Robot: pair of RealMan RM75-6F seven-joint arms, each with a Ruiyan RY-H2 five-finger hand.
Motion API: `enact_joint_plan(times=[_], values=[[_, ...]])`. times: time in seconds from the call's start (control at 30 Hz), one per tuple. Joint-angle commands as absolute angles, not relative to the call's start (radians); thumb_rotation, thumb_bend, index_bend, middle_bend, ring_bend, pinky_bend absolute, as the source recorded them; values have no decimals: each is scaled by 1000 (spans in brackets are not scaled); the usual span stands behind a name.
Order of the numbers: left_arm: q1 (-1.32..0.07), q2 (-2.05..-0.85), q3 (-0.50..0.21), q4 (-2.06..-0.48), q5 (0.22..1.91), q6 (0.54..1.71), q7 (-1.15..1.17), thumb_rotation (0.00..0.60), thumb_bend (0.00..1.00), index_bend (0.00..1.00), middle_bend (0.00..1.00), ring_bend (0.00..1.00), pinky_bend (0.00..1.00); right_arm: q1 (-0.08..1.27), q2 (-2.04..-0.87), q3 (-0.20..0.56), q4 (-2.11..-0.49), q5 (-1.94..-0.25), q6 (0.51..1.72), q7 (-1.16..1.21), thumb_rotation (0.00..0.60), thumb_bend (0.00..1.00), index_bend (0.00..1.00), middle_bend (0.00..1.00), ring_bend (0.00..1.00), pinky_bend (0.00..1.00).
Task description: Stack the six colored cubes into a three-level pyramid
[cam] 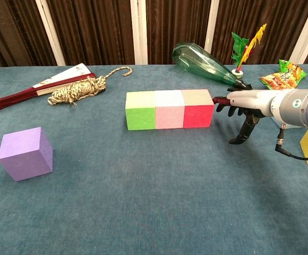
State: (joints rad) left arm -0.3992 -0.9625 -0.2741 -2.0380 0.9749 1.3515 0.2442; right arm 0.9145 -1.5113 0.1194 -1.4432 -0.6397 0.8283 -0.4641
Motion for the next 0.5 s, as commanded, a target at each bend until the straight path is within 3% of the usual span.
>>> enact_joint_plan(times=[0.03,0.23,0.5], values=[[-399,-963,-274,-2038,974,1351,244,600,131,0,0,0,29,911,-1511,122,-1446,-638,840,-465,600,289,0,137,174,180],[-399,-961,-274,-2040,976,1352,242,600,131,0,0,0,29,878,-1479,134,-1489,-665,926,-454,600,289,0,71,77,94],[-397,-962,-268,-2043,983,1352,247,600,131,0,0,0,29,781,-1403,123,-1595,-807,1077,-391,600,290,0,33,23,45]])
